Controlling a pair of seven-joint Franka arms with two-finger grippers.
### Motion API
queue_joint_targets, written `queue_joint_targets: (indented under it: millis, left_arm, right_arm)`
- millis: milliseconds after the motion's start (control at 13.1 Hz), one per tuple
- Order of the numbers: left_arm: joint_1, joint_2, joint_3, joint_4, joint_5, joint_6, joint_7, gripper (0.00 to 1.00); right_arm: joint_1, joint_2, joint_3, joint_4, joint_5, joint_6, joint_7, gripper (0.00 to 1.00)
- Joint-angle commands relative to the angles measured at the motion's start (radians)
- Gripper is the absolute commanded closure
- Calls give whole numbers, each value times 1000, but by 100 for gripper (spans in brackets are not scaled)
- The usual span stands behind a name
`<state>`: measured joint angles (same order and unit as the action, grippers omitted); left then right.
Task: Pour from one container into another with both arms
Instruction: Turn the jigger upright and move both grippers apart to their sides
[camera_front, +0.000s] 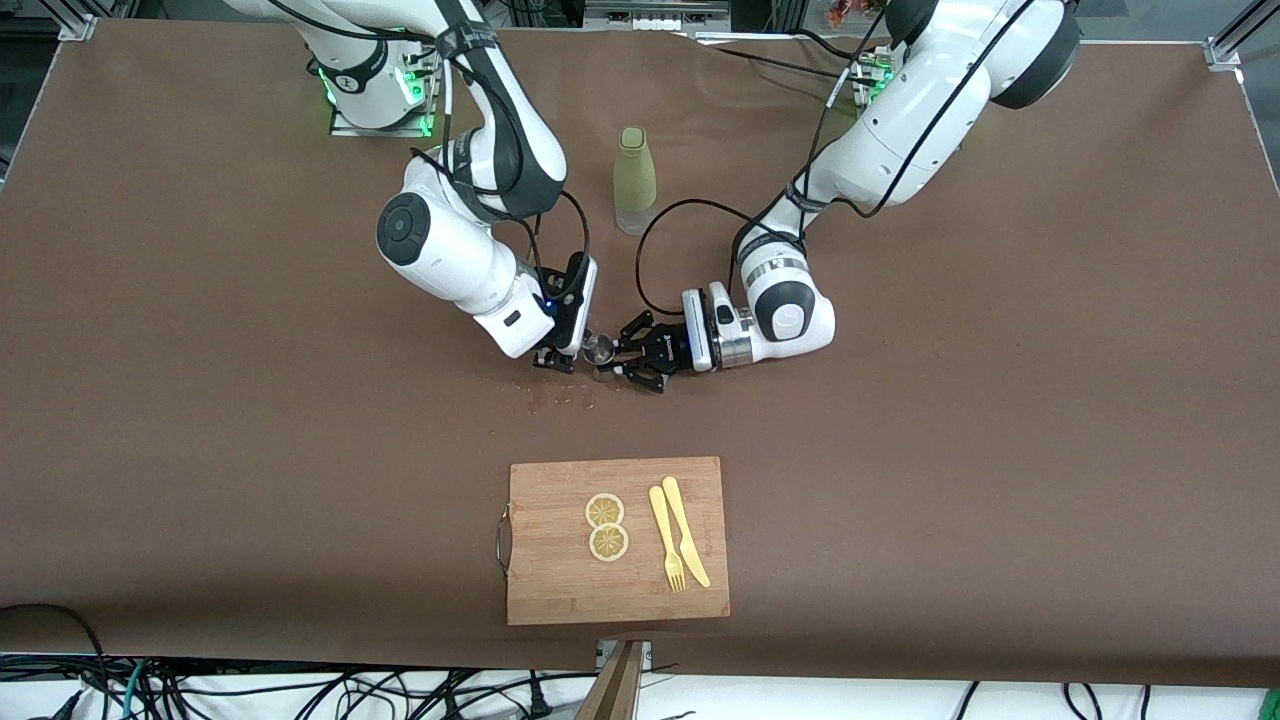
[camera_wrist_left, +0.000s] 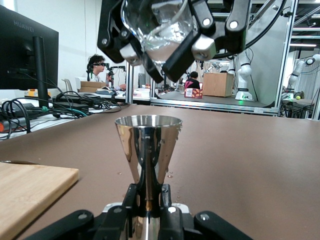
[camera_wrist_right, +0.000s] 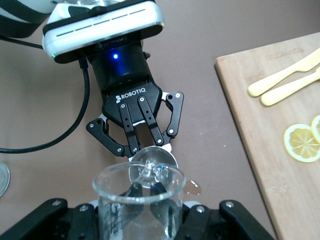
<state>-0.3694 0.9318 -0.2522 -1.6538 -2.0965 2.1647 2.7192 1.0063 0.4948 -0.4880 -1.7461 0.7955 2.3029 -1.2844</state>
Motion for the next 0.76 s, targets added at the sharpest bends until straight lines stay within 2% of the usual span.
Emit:
queue_joint_targets:
  millis: [0,153,382,535,688]
  left_arm:
    - [32,-63,-5,-55,-36,15,100,100]
    - [81,-122,-4,-128,-11,7,115,100]
    - [191,-208,-5,-246,111,-54,120,100]
    - [275,-241,-4,-322,192,-115,119,100]
    - [367,-252,2,-368,304,-181,119,100]
  right_arm:
    - [-15,-70,-8,0,-1,-31,25,88]
    - [-46,-100,-6,-1,7,-68,23,88]
    - [-139,-148,15,0,10,-152,17,88]
    - [-256,-179,87,0,2,-209,7,88]
    - [-320,-182,117,2,5,-237,-27,88]
